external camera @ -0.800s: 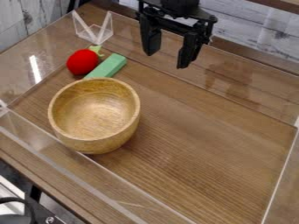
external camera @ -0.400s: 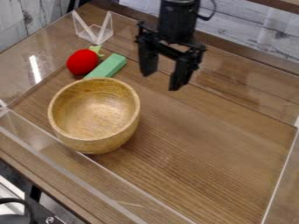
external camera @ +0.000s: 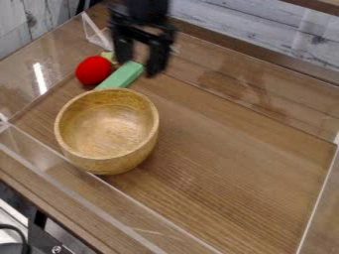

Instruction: Move the red fruit to the right side of the table

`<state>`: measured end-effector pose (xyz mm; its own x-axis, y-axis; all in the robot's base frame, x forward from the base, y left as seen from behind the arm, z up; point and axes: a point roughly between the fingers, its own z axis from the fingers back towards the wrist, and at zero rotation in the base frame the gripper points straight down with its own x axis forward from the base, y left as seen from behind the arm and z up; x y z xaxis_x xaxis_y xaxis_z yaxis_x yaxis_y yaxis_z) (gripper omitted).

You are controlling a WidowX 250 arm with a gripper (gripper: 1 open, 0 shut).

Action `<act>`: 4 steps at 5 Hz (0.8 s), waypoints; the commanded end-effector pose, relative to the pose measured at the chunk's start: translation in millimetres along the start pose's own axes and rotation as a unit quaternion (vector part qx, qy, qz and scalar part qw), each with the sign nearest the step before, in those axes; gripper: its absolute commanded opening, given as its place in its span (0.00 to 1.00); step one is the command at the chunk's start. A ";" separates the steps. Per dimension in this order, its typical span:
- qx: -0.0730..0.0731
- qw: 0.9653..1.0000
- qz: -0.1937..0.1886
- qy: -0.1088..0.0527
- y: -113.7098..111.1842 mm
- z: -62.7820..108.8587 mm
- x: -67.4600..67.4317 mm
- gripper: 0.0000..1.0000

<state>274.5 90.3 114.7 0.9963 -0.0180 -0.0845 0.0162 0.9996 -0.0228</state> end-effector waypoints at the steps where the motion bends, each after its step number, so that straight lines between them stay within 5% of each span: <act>1: 0.016 0.999 -0.019 -0.040 46.3 21.1 3.4 1.00; 3: 0.018 0.999 -0.022 -0.035 90.6 -16.6 11.2 1.00; 4: 0.018 0.999 -0.029 -0.042 103.5 -17.8 27.6 1.00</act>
<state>295.9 184.8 73.4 0.9950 -0.0857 -0.0515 0.0845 0.9961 -0.0257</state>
